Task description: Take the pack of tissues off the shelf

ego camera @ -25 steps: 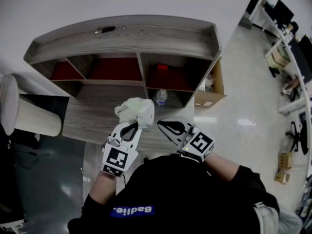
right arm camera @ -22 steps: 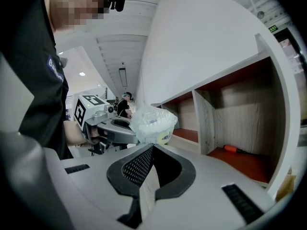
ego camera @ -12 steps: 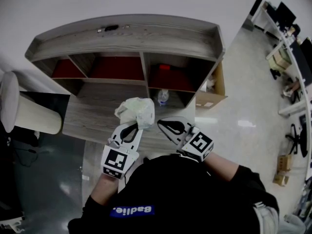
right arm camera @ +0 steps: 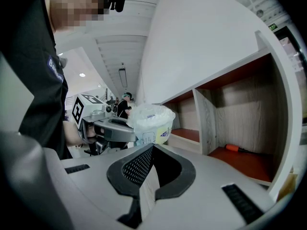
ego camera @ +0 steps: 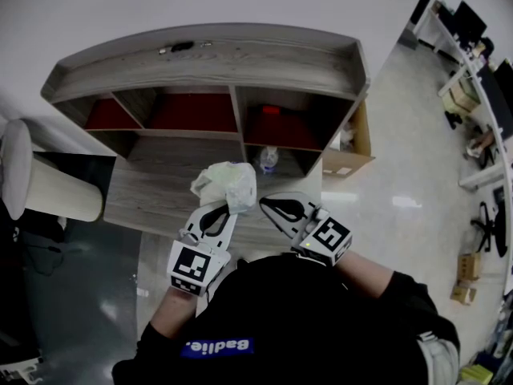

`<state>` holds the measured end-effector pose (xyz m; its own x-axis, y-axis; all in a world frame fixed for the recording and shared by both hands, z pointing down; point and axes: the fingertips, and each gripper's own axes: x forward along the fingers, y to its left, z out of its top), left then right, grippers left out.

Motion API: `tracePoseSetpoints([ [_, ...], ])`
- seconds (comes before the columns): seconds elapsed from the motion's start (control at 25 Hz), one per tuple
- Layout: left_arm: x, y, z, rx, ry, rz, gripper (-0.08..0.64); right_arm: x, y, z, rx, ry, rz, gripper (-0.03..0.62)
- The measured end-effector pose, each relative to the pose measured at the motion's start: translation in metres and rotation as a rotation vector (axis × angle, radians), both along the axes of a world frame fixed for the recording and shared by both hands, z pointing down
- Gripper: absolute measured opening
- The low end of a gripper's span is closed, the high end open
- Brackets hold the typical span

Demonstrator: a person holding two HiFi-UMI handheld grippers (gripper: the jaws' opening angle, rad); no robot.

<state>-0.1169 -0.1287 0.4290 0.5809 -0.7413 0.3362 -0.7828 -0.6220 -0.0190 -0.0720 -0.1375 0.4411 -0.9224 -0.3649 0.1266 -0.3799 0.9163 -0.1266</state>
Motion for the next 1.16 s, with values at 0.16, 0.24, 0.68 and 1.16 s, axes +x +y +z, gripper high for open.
tracePoseSetpoints([
  [0.16, 0.0006, 0.0009, -0.0007, 0.001, 0.001, 0.003, 0.008, -0.0005, -0.0004, -0.0017, 0.005, -0.003, 0.001, 0.029],
  [0.24, 0.0005, 0.0011, -0.0008, 0.002, 0.001, 0.001, 0.008, -0.0006, -0.0007, -0.0023, 0.006, -0.003, 0.001, 0.029],
  [0.68, -0.0027, 0.0007, -0.0038, 0.011, 0.007, -0.012, 0.008, 0.0009, -0.0006, -0.0038, 0.005, -0.003, -0.001, 0.029],
  [1.16, 0.0003, 0.0045, -0.0047, 0.013, 0.005, -0.002, 0.008, 0.0051, 0.0033, -0.0044, 0.004, -0.006, 0.007, 0.029],
])
